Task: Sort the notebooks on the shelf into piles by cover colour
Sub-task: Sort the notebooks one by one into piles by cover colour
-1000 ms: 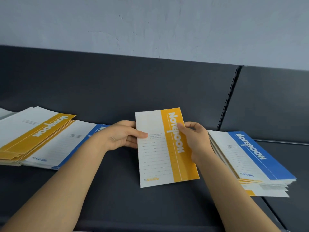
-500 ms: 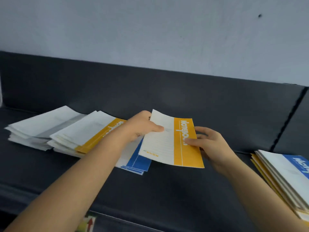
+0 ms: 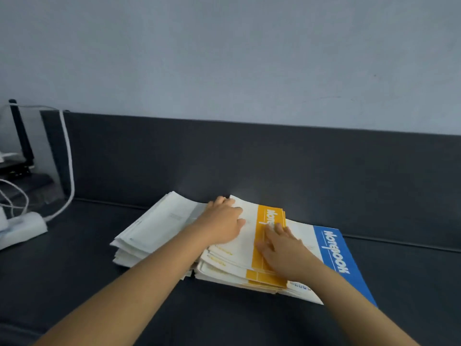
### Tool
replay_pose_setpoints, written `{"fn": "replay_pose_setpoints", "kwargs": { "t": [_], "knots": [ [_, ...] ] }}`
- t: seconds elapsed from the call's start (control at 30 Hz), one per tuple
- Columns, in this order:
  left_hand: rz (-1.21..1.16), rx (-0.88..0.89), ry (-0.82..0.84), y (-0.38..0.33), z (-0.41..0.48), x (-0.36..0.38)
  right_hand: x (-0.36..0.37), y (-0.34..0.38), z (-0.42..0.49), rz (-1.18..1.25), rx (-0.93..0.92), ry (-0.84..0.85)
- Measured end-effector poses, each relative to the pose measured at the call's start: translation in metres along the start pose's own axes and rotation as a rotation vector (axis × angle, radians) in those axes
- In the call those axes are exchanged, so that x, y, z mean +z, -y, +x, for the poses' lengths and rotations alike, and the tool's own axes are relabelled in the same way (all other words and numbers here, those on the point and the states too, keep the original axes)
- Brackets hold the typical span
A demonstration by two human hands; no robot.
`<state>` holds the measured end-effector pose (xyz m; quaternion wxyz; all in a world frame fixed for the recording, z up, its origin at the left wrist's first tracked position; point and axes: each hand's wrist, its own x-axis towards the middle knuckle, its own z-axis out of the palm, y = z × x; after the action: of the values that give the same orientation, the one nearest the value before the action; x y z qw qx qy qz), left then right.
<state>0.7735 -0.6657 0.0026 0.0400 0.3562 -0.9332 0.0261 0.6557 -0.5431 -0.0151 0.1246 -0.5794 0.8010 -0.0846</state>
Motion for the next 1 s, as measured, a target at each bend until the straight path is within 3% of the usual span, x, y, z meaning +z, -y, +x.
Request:
{"fn": "replay_pose_setpoints", "kwargs": {
  "t": [0.27,0.43,0.6,0.73,0.87,1.0],
  "knots": [
    [0.114,0.066,0.007,-0.003,0.001,0.009,0.002,-0.004,0.001,0.004,-0.006,0.131],
    [0.234,0.119,-0.015,-0.055,0.012,-0.026,-0.039,-0.043,-0.016,0.109,-0.019,0.118],
    [-0.013,0.192,-0.067,-0.156,0.026,-0.044,-0.084,-0.145,-0.07,0.061,0.135,-0.042],
    [-0.327,0.215,0.005,-0.258,0.045,-0.027,-0.111,-0.278,-0.125,-0.009,0.36,-0.111],
    [-0.729,0.14,0.102,-0.385,0.062,0.002,-0.128,-0.42,-0.176,-0.003,0.606,-0.281],
    [-1.09,-0.009,0.265,-0.495,0.071,0.014,-0.137,-0.501,-0.2,0.13,0.748,-0.329]
  ]
}}
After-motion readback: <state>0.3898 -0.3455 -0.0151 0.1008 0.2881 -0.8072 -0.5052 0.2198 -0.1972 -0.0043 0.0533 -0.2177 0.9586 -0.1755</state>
